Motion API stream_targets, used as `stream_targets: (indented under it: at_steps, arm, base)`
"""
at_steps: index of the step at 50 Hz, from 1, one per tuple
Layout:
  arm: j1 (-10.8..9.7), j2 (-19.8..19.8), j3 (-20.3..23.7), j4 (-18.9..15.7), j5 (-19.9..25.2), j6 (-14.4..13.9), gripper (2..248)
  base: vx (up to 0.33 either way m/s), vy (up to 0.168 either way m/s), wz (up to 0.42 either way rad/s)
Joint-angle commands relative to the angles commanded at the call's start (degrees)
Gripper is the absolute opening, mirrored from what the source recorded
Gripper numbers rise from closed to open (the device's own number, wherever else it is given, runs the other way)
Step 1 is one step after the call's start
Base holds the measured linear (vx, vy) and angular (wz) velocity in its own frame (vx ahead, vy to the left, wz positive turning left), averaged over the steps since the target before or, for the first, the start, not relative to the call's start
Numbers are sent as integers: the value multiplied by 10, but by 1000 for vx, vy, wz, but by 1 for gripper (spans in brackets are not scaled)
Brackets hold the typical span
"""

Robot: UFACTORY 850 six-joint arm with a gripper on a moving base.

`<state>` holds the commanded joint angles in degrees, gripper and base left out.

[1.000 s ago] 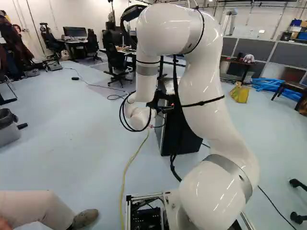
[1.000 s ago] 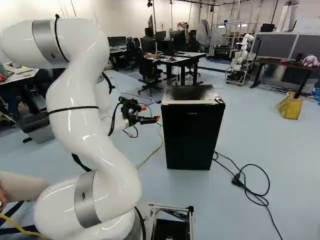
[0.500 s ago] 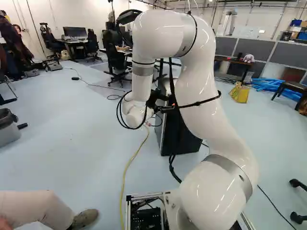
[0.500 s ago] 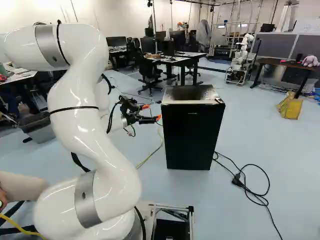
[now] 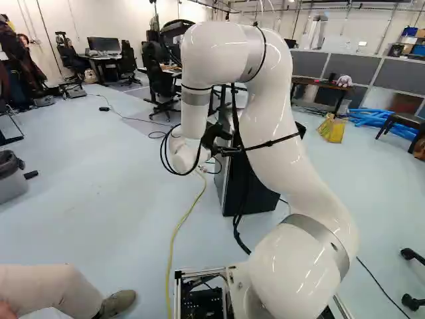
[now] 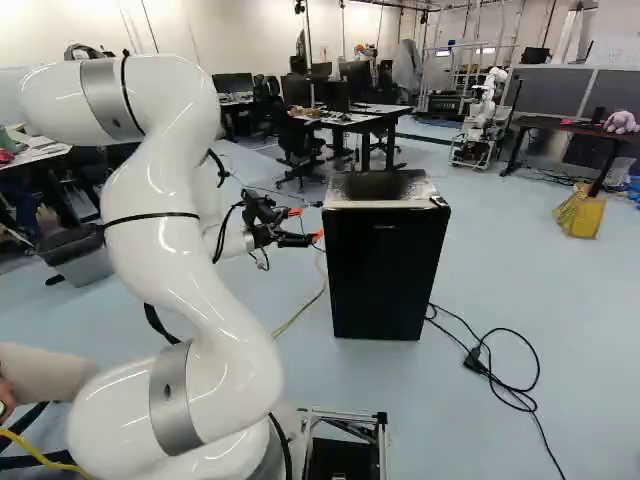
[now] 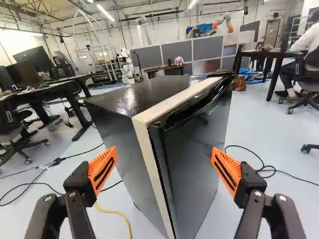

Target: Grab a drink from the fridge

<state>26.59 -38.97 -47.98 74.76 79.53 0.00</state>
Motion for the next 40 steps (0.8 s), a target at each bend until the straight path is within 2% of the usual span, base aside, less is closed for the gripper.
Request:
stream_targets:
  at_steps: [22, 40]
  arm:
    - [-5, -11, -21, 7, -7, 0, 247]
    - [-7, -15, -28, 21, -37, 0, 247]
  base:
    - [0, 0, 0]
    - [0, 0, 0]
